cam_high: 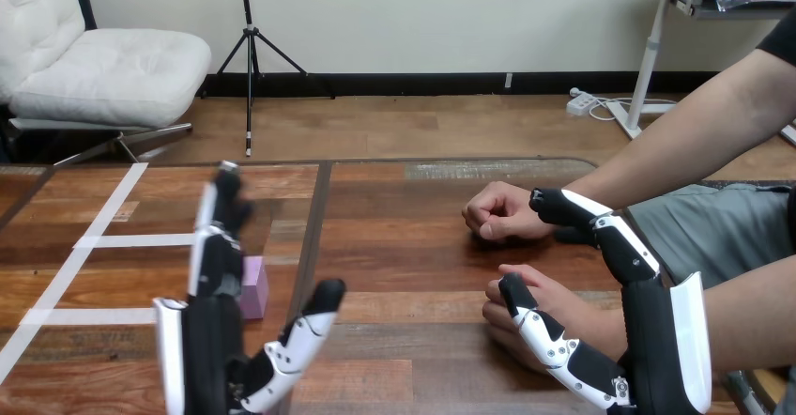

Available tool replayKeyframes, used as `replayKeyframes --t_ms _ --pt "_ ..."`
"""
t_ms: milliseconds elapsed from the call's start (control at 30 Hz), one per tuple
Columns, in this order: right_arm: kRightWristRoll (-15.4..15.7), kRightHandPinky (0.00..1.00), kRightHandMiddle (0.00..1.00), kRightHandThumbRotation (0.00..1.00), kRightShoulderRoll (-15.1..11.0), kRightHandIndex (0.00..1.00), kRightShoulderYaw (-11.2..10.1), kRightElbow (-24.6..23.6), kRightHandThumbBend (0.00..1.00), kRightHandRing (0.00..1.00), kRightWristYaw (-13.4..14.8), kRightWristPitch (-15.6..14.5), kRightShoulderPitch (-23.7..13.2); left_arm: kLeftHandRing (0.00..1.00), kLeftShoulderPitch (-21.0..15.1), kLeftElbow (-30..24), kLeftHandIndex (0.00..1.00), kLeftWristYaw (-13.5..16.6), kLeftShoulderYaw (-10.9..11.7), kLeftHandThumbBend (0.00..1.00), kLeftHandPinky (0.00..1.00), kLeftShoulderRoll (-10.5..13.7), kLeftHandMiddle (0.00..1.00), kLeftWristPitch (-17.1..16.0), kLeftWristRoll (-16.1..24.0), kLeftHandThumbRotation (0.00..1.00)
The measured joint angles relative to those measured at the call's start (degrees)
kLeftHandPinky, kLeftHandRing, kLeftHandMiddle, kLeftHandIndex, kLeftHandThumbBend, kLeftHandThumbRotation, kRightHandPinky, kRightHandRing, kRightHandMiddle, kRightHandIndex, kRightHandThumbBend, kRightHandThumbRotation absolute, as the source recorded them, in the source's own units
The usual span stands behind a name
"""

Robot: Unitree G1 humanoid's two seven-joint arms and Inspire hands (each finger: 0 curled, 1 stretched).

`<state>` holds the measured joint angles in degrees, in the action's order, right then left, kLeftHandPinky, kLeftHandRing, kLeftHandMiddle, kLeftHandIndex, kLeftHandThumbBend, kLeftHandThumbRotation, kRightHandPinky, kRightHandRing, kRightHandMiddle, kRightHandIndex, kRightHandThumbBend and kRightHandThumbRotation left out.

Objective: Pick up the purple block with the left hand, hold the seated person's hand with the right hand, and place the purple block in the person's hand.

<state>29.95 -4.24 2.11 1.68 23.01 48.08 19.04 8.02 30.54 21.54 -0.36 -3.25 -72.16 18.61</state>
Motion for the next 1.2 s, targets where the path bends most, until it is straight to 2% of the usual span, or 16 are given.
replayKeyframes --t_ms 167,200,333,700,1200 --pt "0.0 0.67 0.74 0.21 0.0 0.73 0.0 0.0 0.49 0.73 0.0 0.0 0.0 0.99 -0.9 0.0 0.96 2.3 2.0 0.69 0.99 -0.1 0.99 -0.5 2.7 0.48" --pt "-0.1 0.67 0.74 0.21 0.0 0.73 0.0 0.0 0.49 0.73 0.0 0.0 0.0 0.99 -1.5 0.0 0.96 3.8 3.1 0.7 1.0 -0.1 0.99 -0.6 4.3 0.49" --pt "-0.1 0.66 0.74 0.21 0.0 0.73 0.0 0.0 0.49 0.72 0.0 0.0 0.0 1.0 -2.1 0.0 0.97 4.9 3.8 0.7 1.0 -0.1 1.0 -0.6 5.2 0.49" --pt "-0.1 0.66 0.74 0.2 0.0 0.73 0.0 0.0 0.48 0.73 0.0 -0.1 0.0 1.0 -3.5 0.0 0.98 7.1 5.0 0.71 1.0 -0.1 1.0 -0.1 6.6 0.47" --pt "-0.3 0.65 0.74 0.18 0.0 0.74 0.0 0.0 0.48 0.72 -0.1 -0.1 0.0 1.0 -6.0 0.9 1.0 8.2 6.0 0.7 1.0 0.1 1.0 3.5 6.0 0.41"
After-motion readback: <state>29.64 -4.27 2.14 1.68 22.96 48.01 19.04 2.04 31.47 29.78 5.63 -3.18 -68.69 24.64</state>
